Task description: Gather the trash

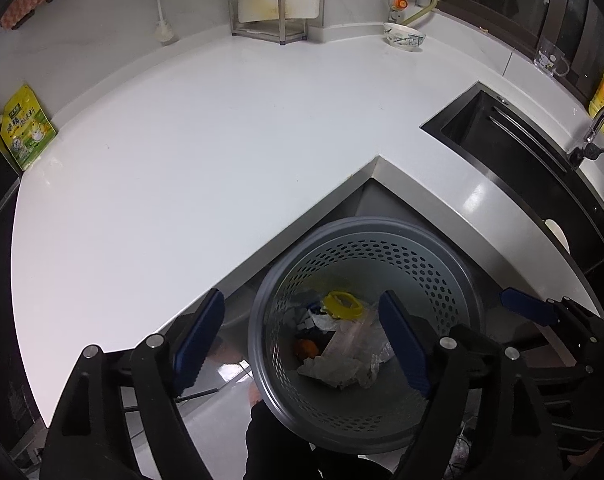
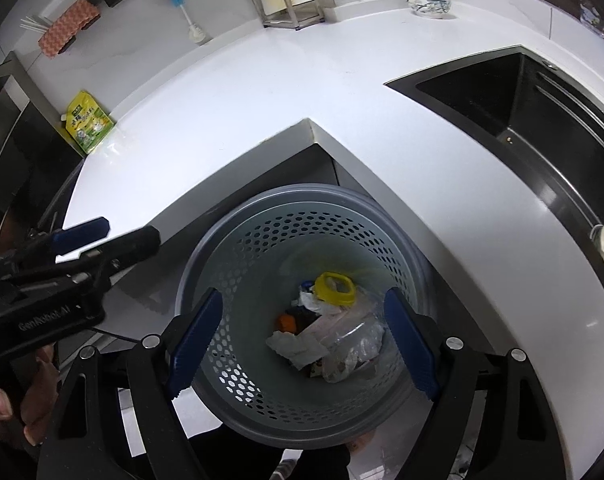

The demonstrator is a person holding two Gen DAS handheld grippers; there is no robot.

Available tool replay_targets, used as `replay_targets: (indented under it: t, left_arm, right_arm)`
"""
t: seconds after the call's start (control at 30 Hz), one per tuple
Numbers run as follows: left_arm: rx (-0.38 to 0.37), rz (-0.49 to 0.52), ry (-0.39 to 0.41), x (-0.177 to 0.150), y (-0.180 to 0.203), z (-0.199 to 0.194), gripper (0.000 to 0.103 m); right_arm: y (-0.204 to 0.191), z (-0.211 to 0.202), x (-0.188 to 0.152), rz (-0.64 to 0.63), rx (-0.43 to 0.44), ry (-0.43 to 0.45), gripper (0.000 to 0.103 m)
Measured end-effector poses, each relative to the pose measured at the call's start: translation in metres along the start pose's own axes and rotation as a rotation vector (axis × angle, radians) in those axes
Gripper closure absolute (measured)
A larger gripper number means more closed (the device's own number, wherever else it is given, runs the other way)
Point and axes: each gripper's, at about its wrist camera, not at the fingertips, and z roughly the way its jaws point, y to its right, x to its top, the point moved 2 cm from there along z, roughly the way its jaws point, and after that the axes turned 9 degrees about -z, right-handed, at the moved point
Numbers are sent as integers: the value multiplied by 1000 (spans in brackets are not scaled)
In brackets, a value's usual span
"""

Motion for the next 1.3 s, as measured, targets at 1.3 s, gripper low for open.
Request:
replay_targets:
  t: [1.3]
  left_arm:
    - [57,-13,72,10,7,-38,6]
  right_arm:
    - [-6,-48,1,9,-28,47,24]
